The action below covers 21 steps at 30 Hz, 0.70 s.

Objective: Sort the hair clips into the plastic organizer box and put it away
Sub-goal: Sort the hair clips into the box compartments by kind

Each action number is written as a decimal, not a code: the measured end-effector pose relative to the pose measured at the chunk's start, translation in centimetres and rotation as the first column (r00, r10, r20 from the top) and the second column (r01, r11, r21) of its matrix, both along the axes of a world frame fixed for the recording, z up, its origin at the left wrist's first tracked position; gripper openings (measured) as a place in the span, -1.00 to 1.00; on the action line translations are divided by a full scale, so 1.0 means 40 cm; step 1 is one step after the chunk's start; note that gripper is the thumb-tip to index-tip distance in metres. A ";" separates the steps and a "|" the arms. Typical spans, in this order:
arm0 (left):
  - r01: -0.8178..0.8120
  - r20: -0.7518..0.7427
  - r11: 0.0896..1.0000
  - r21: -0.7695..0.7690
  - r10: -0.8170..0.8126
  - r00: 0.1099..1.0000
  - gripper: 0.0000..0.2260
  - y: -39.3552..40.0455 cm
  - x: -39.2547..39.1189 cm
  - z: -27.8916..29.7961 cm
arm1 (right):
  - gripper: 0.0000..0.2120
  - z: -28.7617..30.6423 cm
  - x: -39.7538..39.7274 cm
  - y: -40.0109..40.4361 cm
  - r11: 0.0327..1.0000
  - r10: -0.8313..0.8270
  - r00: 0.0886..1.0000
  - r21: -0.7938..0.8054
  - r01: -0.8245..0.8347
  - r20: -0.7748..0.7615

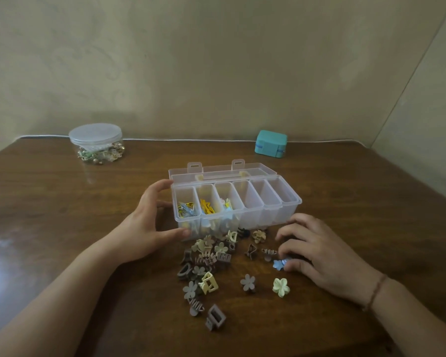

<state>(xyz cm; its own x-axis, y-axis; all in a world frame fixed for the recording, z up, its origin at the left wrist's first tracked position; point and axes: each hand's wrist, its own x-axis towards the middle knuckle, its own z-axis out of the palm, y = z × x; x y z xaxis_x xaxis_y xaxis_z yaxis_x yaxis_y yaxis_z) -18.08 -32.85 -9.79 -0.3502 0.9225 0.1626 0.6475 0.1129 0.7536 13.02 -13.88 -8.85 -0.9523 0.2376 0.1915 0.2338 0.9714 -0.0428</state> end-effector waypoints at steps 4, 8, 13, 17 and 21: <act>0.005 0.009 1.000 0.003 -0.006 1.000 -0.05 -0.002 0.003 0.003 | -0.77 0.034 -0.028 -0.003 0.996 0.046 0.994 -0.071 -0.053 -0.097; 0.002 0.009 1.000 0.003 -0.002 1.000 -0.08 -0.001 0.002 0.000 | -0.80 0.110 -0.146 -0.011 0.984 0.156 0.949 -0.041 -0.174 -0.273; 0.014 0.013 1.000 0.001 -0.014 1.000 -0.05 -0.001 -0.007 -0.006 | -0.89 0.152 -0.338 -0.018 0.967 0.252 0.939 0.017 -0.255 -0.233; 0.015 0.010 1.000 0.015 -0.015 1.000 -0.02 0.000 -0.010 -0.010 | -0.90 0.136 -0.404 0.002 0.961 0.266 0.964 -0.073 -0.267 -0.014; 0.014 0.011 1.000 0.023 -0.015 1.000 -0.01 0.000 -0.014 -0.011 | -0.84 0.146 -0.361 0.027 0.968 0.217 0.957 -0.084 -0.236 -0.191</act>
